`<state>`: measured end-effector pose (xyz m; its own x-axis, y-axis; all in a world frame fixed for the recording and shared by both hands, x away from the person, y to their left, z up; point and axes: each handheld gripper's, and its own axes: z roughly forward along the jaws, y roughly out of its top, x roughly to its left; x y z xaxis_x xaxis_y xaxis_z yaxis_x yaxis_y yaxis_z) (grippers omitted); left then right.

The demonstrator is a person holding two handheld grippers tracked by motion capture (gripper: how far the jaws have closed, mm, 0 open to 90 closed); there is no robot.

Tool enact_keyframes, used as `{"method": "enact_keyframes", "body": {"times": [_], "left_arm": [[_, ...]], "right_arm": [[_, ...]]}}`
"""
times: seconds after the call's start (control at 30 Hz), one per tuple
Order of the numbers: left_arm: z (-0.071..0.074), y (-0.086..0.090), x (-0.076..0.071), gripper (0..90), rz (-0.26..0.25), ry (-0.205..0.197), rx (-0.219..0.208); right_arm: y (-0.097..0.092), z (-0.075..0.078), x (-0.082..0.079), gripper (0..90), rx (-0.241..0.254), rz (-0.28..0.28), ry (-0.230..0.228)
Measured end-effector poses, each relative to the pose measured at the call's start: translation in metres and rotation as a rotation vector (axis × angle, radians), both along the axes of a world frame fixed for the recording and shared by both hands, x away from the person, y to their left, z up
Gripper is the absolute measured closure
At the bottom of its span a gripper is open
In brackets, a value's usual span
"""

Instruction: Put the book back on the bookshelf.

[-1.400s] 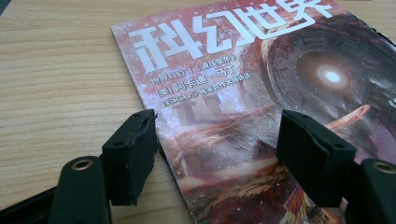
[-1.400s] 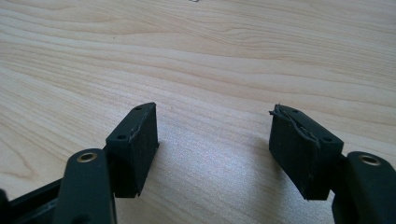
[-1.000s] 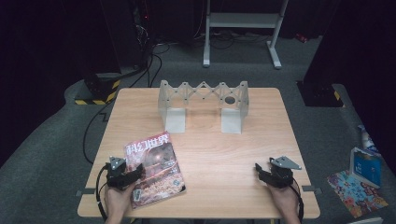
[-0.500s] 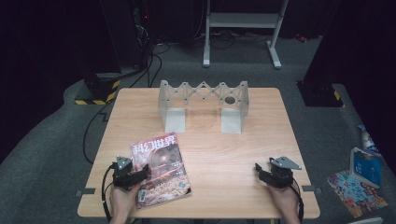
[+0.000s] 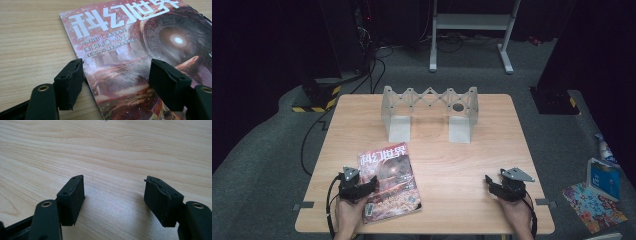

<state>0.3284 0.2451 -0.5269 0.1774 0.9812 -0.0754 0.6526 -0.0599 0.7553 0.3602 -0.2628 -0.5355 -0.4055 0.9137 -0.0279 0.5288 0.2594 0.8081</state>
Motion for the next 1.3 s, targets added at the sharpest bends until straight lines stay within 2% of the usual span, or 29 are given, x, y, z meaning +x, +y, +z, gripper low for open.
{"method": "enact_keyframes", "body": {"times": [0.2, 0.77, 1.3], "left_arm": [[0.000, -0.009, 0.003, 27.8, -0.023, 0.005, 0.001], [-0.001, -0.025, 0.007, 27.4, -0.048, -0.006, -0.005], [0.000, -0.055, 0.017, 27.2, -0.095, -0.006, 0.001]], "right_arm": [[0.000, 0.000, 0.000, 32.6, 0.000, 0.001, 0.000], [0.000, 0.000, 0.000, 32.6, -0.002, 0.002, -0.002], [0.000, 0.000, 0.000, 32.6, -0.005, 0.005, -0.005]]}}
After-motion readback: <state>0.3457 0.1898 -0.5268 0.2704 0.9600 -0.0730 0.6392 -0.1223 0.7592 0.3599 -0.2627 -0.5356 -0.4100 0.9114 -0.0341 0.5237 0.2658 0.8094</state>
